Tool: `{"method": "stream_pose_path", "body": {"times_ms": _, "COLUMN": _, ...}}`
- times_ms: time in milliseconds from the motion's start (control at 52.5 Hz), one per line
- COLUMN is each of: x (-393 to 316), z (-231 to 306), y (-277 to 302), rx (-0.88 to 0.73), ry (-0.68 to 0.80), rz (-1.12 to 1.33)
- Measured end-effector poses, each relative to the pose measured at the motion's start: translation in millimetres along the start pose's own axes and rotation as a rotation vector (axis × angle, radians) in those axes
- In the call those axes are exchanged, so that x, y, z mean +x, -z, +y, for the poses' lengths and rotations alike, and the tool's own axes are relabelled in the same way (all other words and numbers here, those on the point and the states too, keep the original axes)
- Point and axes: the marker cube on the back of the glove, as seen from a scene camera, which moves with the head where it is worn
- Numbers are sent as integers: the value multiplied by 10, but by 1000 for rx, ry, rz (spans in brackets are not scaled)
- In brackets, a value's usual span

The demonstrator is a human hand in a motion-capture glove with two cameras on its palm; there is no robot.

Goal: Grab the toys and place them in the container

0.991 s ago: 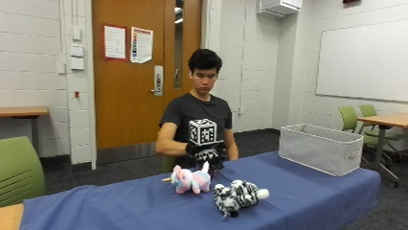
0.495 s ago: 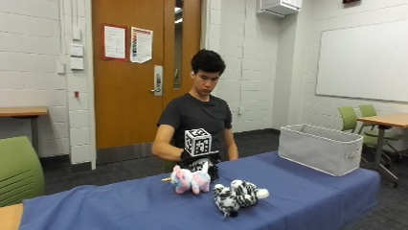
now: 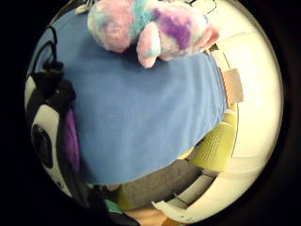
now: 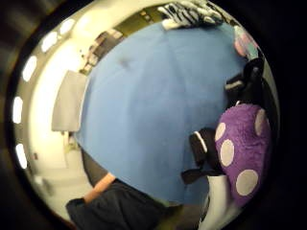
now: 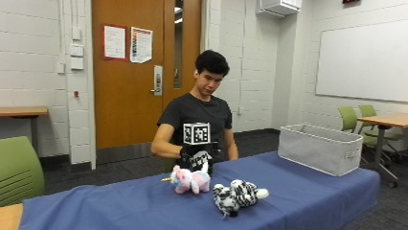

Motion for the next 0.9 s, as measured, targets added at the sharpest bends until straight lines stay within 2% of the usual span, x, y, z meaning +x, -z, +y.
{"method": "stream_pose_path", "body": {"times_ms": 362, "x": -66, "z": -336, "y": -11, "rx": -150, "ry": 69, "rz": -48}}
{"method": "stream_pose_path", "body": {"times_ms": 476, "x": -220, "z": -478, "y": 183, "rx": -157, "ry": 72, "rz": -75}}
{"method": "stream_pose_path", "body": {"times_ms": 762, "x": -1189, "z": -1233, "y": 1582, "rx": 39, "ry": 177, "rz": -35}}
{"method": "stream_pose_path", "body": {"times_ms": 895, "x": -1945, "z": -1455, "y": 2186, "rx": 122, "ry": 254, "rz": -39}}
